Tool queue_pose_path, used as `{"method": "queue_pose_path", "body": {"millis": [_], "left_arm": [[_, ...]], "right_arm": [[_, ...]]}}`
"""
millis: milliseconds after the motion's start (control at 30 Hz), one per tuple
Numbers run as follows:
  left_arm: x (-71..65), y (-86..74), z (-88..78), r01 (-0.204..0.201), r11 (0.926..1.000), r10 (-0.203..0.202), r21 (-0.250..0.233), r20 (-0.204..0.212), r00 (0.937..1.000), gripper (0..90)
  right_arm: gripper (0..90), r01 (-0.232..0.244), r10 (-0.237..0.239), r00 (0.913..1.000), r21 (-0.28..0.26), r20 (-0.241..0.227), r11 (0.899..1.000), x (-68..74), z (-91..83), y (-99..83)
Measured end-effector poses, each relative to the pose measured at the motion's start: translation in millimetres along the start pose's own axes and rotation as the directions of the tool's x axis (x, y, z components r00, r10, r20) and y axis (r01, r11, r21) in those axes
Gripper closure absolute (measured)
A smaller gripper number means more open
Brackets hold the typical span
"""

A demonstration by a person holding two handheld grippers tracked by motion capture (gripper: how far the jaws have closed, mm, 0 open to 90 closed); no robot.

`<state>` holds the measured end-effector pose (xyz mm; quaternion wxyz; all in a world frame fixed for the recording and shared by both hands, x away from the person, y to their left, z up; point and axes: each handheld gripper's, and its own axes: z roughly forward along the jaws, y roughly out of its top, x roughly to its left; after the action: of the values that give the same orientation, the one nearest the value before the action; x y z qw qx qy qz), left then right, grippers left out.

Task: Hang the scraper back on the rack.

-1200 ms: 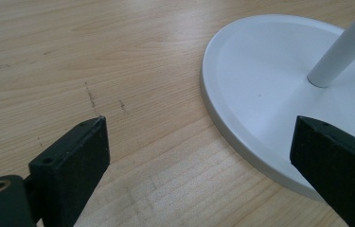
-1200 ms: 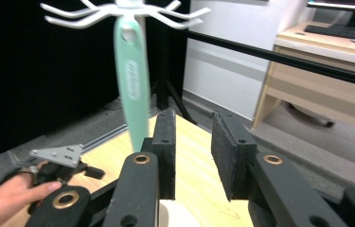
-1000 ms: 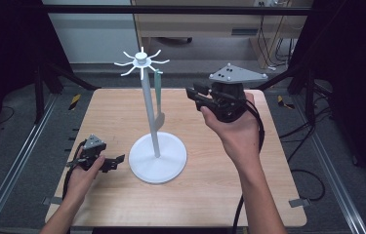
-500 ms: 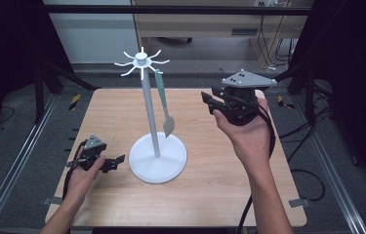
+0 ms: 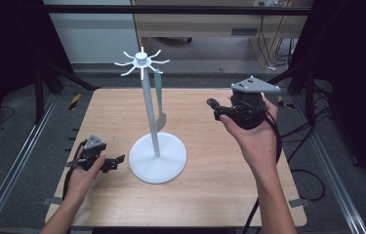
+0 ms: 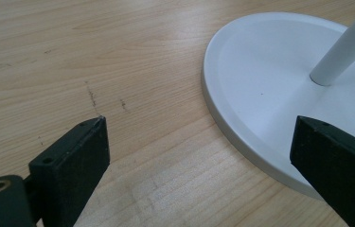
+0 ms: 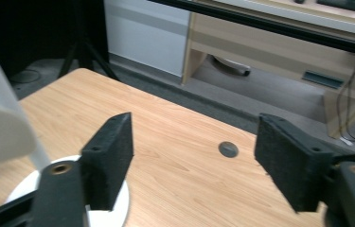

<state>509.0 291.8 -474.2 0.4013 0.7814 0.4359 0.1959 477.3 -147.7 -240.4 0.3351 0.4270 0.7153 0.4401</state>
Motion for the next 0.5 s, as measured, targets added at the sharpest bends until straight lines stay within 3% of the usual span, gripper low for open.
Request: {"method": "queue_pose_path", "body": {"millis": [200,500], "left_arm": [[-0.4,0.0,0.2,-0.001,1.0000,0.001,0.001,0.000,1.0000,5.4],[-0.5,-0.1,0.6,-0.001,1.0000,0.001,0.005,-0.001,1.0000,5.3]], "right_arm": [[16.3,-0.016,0.015,0.9986,0.009,0.051,1.000,-8.5,2.4,-7.2],[12.0,-0.024,0.022,0.9959,0.020,0.088,1.000,-16.0,5.2,-23.4]]}}
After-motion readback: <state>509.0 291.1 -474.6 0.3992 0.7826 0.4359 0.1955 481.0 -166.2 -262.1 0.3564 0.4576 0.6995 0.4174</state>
